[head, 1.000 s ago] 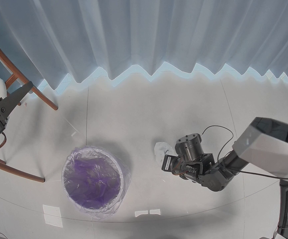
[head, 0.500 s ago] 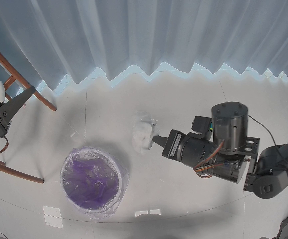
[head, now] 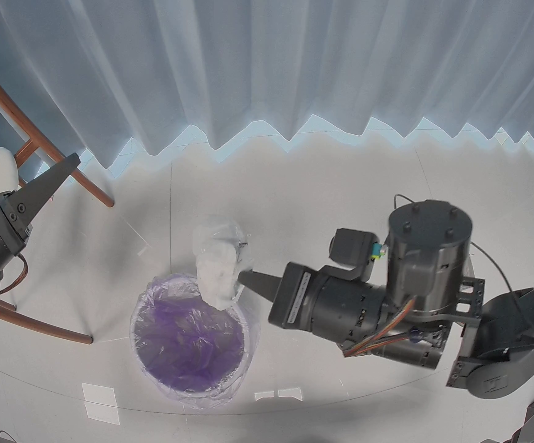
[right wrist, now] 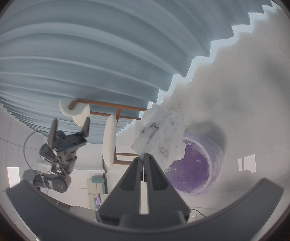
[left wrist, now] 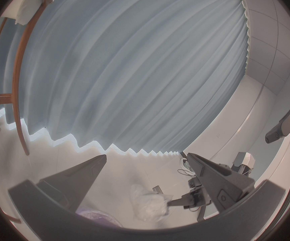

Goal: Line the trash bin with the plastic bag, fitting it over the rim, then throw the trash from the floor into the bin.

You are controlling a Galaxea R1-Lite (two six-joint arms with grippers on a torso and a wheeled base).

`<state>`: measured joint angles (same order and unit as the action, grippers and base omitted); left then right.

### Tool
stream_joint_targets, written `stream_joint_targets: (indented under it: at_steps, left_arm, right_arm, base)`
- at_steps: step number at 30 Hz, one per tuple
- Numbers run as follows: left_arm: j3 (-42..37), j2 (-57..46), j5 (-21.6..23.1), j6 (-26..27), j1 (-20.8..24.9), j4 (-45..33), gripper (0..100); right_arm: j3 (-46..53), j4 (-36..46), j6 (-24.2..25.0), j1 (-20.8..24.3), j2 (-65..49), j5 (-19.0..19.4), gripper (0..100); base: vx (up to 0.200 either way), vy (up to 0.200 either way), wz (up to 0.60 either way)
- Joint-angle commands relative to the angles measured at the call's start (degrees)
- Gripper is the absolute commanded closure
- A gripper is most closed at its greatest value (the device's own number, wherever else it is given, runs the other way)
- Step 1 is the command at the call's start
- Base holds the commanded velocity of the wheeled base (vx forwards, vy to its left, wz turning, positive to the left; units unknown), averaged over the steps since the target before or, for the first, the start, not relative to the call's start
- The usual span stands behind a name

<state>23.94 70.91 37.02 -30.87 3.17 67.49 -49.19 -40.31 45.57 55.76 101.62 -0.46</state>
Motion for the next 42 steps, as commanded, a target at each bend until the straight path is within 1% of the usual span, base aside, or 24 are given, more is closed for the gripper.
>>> stream_joint_targets:
  at_steps: [1, 7, 11, 16, 25, 28, 30, 36, 42]
  left_arm:
    - [-0.2, 0.1, -2.0, 0.2, 2.9, 0.0, 0]
    - [2.1, 0.3, -2.0, 0.0, 2.8, 0.1, 0]
    - [2.2, 0.3, -2.0, 0.0, 2.9, 0.1, 0]
    - [2.2, 0.3, -1.9, 0.1, 2.8, 0.1, 0]
    - [1.9, 0.4, -1.9, 0.3, 2.9, 0.0, 0]
    - [1.9, 0.4, -1.9, 0.3, 2.9, 0.0, 0]
    - [2.0, 0.3, -1.8, 0.3, 2.9, 0.0, 0]
    - [1.9, 0.3, -1.8, 0.3, 2.9, 0.0, 0]
    - [1.9, 0.1, -1.8, 0.3, 2.9, 0.1, 0]
  right_arm:
    - [-0.4, -1.3, -0.6, 1.7, 9.0, -0.2, 100]
    - [1.6, -1.2, -0.4, 2.1, 13.0, -0.2, 100]
    - [0.9, -1.2, -0.7, 3.2, 16.9, -0.2, 100]
    - [0.4, -1.1, -0.7, 2.9, 20.6, -0.5, 100]
    - [0.1, -1.1, -2.2, -1.4, 22.7, -0.4, 100]
    - [-1.3, -1.3, -3.3, -3.5, 25.6, -0.3, 100]
    - [-2.7, -1.3, -3.6, -4.5, 28.0, -0.2, 100]
    - [-8.3, -1.0, -4.1, -5.0, 34.7, -0.2, 100]
    - [-13.7, -0.3, -5.0, -7.9, 39.4, -0.2, 100]
  base:
    - [0.000, 0.200, 0.00]
    - [0.000, 0.200, 0.00]
    - [0.000, 0.000, 0.00]
    - [0.000, 0.000, 0.00]
    - [0.000, 0.000, 0.00]
    - [0.000, 0.000, 0.00]
    - [0.000, 0.000, 0.00]
    - [0.000, 0.000, 0.00]
    - [0.000, 0.000, 0.00]
